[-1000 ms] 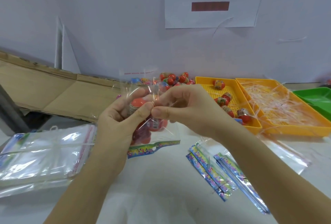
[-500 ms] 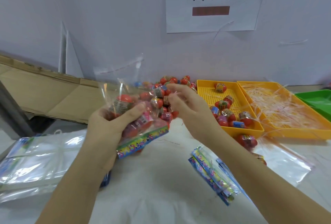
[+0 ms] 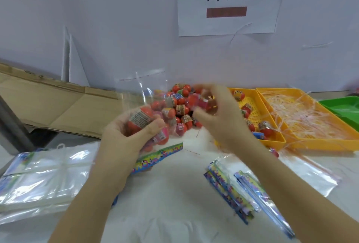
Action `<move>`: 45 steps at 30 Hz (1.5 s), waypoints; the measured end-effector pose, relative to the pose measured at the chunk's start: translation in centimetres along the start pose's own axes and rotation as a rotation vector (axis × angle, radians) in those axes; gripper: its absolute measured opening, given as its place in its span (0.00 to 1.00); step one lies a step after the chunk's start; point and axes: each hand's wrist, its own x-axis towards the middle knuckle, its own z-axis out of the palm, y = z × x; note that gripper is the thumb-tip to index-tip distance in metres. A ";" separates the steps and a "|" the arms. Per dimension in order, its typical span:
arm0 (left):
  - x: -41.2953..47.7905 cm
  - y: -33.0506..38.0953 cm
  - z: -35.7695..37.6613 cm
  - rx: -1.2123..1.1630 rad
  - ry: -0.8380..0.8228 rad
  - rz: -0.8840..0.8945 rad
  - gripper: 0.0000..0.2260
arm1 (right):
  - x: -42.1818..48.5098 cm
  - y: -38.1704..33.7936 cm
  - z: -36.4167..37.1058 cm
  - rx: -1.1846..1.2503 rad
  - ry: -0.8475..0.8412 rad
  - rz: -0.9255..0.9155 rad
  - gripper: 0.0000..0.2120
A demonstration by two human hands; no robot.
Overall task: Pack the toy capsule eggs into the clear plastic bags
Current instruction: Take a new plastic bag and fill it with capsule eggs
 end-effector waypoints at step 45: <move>-1.0 -1.6 1.9 0.147 -0.286 0.206 0.20 | -0.5 -5.0 -4.2 -0.460 -0.180 -0.300 0.07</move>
